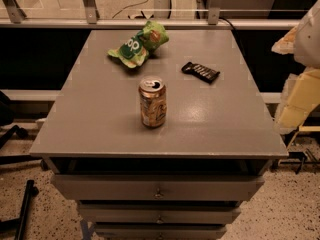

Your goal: Knock orange can over

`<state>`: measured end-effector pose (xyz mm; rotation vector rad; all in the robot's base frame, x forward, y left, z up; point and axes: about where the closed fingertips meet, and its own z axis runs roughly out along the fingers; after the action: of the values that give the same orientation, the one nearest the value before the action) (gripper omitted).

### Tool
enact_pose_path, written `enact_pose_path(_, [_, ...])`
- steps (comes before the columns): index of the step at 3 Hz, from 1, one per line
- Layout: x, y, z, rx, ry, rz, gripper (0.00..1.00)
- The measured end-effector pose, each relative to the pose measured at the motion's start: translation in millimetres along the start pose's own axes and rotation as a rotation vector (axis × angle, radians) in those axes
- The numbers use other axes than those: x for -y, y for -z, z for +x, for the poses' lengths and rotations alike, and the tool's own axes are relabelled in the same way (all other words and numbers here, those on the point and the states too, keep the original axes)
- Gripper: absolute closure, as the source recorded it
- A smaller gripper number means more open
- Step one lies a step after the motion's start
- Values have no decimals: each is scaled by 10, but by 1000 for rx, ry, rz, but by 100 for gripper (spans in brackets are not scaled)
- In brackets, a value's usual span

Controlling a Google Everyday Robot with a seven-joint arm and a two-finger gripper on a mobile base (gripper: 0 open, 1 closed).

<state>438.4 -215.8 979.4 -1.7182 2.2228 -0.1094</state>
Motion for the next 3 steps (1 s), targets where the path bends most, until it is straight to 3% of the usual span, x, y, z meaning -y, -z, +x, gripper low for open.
enact_pose_path(2, [40,-7,-15,20,-9,7,0])
enact_pose_path(3, [237,-129,-213,108,-1,0,0])
